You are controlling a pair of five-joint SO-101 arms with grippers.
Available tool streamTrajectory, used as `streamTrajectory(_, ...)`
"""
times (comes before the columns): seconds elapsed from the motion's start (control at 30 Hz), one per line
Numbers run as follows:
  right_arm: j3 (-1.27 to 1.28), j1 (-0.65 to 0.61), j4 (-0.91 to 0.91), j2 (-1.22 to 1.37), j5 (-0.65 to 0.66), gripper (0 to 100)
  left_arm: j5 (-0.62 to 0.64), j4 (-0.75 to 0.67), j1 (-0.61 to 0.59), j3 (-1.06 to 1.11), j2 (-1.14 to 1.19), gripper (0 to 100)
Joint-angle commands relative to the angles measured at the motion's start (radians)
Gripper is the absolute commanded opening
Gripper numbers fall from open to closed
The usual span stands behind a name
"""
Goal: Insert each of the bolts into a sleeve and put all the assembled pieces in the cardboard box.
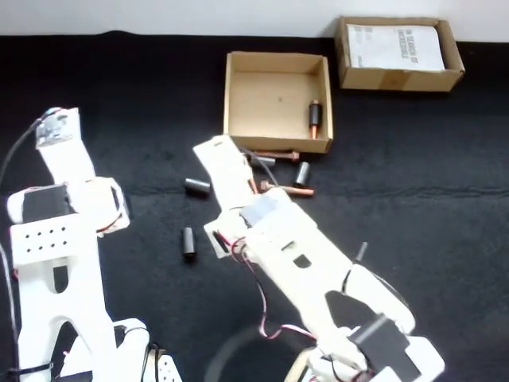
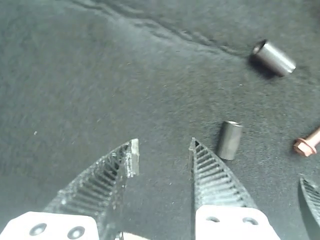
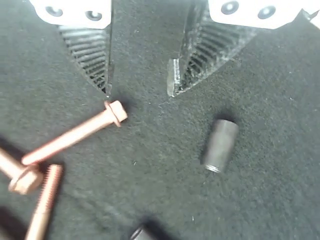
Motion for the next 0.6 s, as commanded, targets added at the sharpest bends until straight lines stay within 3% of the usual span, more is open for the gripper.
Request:
streamTrajectory(0.0,-0.102,-0.015,-0.007,0.064,-0.029,16.9,0.005,0.018,-0.047,-0.039,-0.004,17)
streamTrajectory(0.57,-0.446,-0.077,-0.007,0.444,-0.032,16.9,0.003,0.02,-0.168,-0.008,-0.004,17)
